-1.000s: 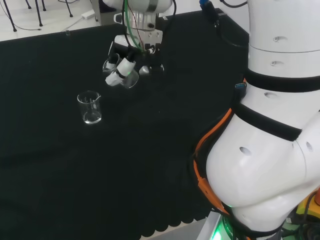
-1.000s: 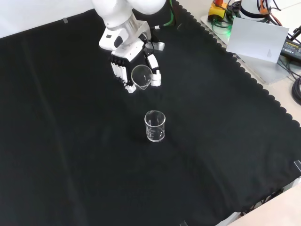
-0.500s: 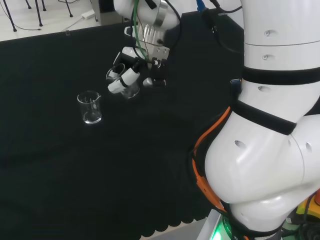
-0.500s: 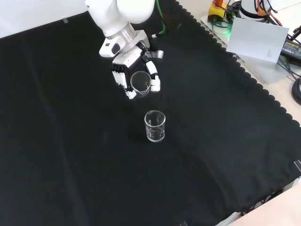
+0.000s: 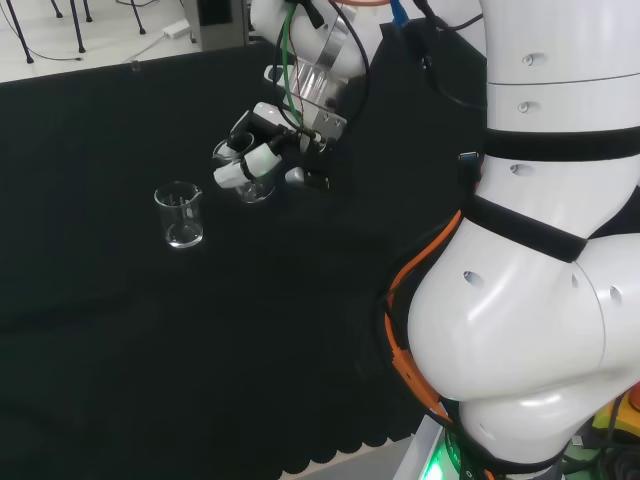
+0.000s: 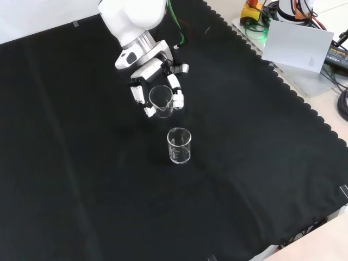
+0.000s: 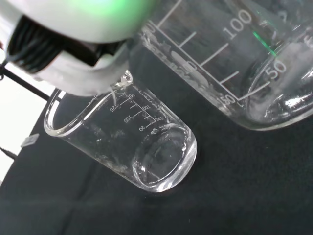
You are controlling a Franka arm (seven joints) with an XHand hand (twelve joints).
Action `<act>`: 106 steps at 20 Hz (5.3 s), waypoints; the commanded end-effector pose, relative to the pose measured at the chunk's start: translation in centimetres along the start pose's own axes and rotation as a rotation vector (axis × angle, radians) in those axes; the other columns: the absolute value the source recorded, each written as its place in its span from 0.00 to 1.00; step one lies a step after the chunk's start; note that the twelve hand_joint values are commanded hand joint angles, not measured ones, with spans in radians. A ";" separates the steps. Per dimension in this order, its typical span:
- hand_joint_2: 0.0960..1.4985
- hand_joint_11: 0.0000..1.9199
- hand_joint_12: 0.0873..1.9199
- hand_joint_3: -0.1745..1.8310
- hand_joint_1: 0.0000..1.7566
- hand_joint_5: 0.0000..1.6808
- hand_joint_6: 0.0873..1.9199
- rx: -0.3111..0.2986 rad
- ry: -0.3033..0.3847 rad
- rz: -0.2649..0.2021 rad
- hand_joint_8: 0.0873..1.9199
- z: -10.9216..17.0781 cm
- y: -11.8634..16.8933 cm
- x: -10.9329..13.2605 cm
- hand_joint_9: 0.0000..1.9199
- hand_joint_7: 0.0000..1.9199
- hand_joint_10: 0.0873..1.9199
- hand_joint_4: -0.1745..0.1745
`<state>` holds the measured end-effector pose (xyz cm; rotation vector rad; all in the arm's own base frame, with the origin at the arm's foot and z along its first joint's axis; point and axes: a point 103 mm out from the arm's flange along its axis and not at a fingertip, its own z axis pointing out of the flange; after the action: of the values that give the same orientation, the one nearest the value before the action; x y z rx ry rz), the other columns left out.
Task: Place the beaker back on the table.
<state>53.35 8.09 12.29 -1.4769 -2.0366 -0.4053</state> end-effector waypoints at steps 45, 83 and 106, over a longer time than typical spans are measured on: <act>0.41 0.69 0.39 0.36 0.68 0.86 0.11 -0.046 0.060 0.051 0.06 7.2 2.5 -3.1 0.79 0.87 0.17 0.30; 0.28 0.01 0.73 0.41 0.55 0.26 0.25 -0.042 0.051 0.071 0.29 1.1 0.0 -5.2 0.30 0.28 0.30 0.39; 0.29 0.00 0.68 0.40 0.53 0.24 0.10 -0.131 -0.050 0.137 0.30 -6.5 -8.7 -2.2 0.22 0.20 0.33 0.41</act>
<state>49.28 1.17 15.77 -1.6612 -1.9712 -0.4578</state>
